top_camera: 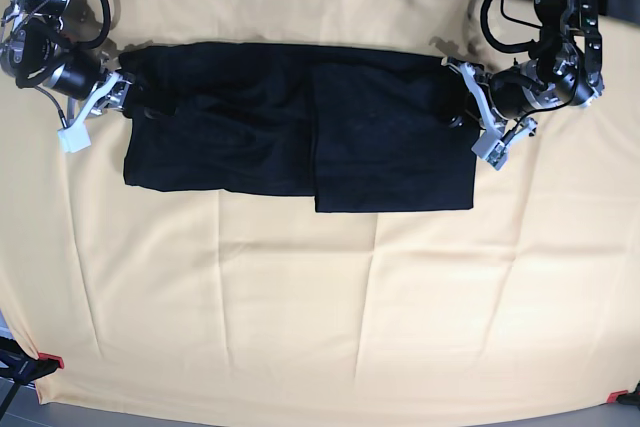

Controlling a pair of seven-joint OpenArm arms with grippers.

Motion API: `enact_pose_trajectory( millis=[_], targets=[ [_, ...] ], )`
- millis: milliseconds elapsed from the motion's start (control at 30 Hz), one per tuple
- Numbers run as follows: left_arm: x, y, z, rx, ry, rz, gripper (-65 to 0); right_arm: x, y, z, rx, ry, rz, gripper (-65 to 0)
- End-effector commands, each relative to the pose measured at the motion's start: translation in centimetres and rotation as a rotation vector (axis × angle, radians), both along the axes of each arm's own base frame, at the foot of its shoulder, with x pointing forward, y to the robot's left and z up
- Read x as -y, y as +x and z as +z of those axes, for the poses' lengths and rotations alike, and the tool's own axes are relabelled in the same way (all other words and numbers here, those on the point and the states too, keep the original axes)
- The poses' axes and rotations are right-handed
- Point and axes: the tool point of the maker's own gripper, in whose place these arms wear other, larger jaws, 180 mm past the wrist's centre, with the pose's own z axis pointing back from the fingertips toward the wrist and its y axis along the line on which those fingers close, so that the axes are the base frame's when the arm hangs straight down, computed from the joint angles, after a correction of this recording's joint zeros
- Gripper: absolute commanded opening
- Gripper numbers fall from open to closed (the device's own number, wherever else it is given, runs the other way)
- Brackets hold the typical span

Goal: Fold the T-shirt properly
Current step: 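Drag the held shirt end away from the left gripper with the right gripper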

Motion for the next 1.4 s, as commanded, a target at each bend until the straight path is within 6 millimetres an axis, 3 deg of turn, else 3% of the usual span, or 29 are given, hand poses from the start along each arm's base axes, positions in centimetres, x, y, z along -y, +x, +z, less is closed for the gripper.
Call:
enact_pose_trajectory(
  millis=[0,100,367,467,600,800,967,1233,1367],
  targets=[
    [-0.1,0.4,0.9,0.027,-0.006,-0.008,-65.0,0.1,0.1,-0.1,-0.001,-0.030,0.013,-20.0],
    [-0.1,0.4,0.8,0.027,-0.006,-0.008,-65.0,-0.4,0.4,-1.1,-0.010,-0.057,-0.017,-20.0],
    [-0.1,0.4,0.8,0.027,-0.005,-0.008,-65.0,-3.0,0.7,-0.8,0.019,0.033,-0.027,-21.3],
    [-0.1,0.4,0.9,0.028,-0.007,-0.009,-65.0,-3.8,0.7,-0.6,0.033,0.062,-0.021,-34.7],
    [-0.1,0.6,1.0,0.034,-0.009,-0.008,-65.0,-4.0,0.7,-0.4,0.062,0.055,0.008,-64.4],
    [0.2,2.2,3.5,0.090,-0.087,0.007,-65.0,-4.1,1.4,0.2,0.113,0.042,0.040,-65.0],
    [-1.0,3.7,6.6,0.160,-0.171,0.050,-65.0,-3.0,2.1,0.3,0.117,-0.016,0.058,-65.0],
    [-4.7,4.3,8.1,0.213,-0.132,0.128,-65.0,1.9,4.0,0.9,0.106,-0.227,0.072,-65.0],
    [-5.2,3.8,7.7,0.196,-0.111,0.124,-65.0,5.1,4.3,1.5,0.072,-0.362,0.038,-65.0]
  ],
)
